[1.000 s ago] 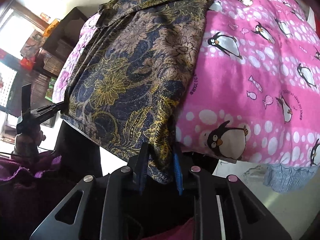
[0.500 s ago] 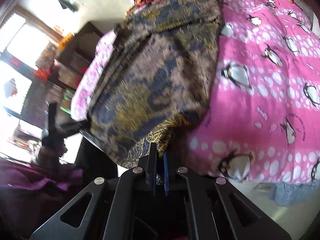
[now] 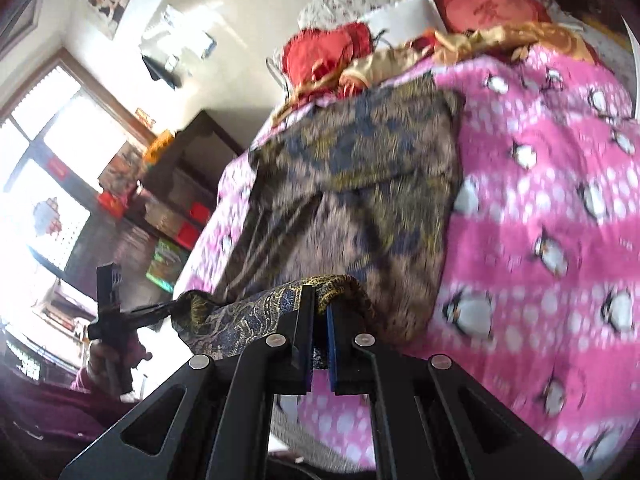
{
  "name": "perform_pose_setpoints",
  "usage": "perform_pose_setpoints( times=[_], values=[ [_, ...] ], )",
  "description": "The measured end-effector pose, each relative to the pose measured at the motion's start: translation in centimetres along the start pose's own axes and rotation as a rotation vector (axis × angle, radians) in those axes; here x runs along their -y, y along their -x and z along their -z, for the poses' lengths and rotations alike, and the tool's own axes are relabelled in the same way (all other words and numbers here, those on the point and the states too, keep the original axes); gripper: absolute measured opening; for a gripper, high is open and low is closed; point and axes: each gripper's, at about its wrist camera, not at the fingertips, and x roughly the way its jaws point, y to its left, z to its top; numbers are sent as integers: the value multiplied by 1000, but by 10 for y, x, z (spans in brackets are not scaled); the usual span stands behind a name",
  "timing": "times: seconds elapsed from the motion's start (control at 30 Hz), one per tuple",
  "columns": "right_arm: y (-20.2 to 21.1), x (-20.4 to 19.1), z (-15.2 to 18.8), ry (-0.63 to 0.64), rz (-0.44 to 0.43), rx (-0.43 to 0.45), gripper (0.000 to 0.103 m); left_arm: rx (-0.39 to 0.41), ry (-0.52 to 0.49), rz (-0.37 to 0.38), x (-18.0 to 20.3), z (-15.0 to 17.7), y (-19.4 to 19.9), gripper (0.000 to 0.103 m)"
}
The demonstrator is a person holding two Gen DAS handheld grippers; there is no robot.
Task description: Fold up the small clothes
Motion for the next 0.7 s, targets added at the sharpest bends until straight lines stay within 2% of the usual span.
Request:
perform_pose_setpoints(
  times=[0.1, 0.4, 0.7],
  values=[
    [-2, 10, -19, -35, 16, 20, 0, 41, 1, 24, 4, -15, 7, 8],
    [-14, 8, -71, 23, 76, 84, 0, 126, -22, 32, 8, -85, 0, 8],
    [-53, 28, -160, 10, 151, 154, 0, 131, 33, 39, -8, -200, -60, 7]
  ],
)
